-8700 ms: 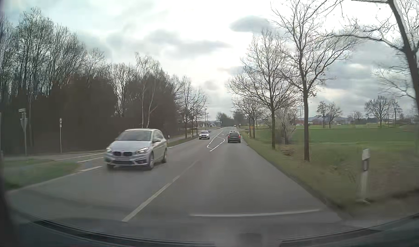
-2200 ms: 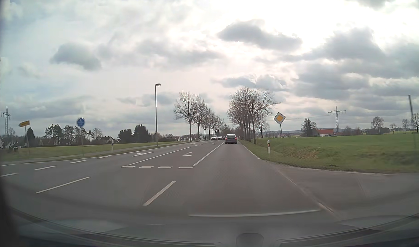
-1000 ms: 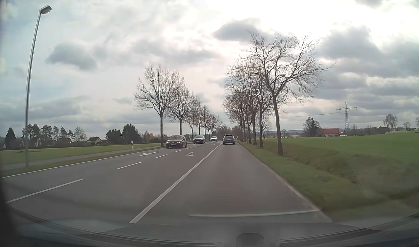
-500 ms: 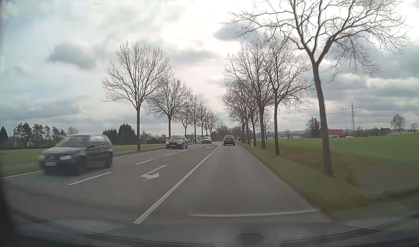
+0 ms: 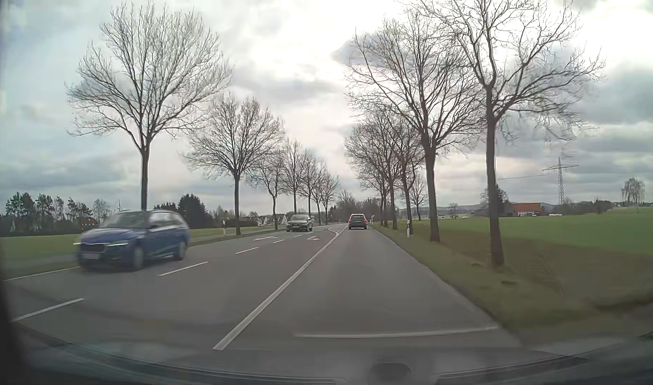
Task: Follow the waypoints while adhering to traffic rules and regulations
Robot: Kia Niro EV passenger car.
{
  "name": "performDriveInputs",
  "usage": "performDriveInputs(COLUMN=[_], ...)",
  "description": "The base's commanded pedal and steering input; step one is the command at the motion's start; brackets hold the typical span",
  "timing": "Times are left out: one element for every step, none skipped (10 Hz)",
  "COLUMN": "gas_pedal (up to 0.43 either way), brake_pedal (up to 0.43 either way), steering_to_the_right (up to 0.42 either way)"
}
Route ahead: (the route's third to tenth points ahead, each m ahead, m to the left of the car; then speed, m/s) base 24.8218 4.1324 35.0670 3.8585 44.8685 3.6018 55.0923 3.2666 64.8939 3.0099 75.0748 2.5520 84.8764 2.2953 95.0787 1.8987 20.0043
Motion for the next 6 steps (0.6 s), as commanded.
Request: performDriveInputs(gas_pedal=[0.197, 0.197, 0.197, 0.197, 0.209, 0.209], brake_pedal=[0.000, 0.000, 0.000, 0.000, 0.000, 0.000], steering_to_the_right=[0.004, 0.004, 0.005, 0.005, 0.005, 0.005])
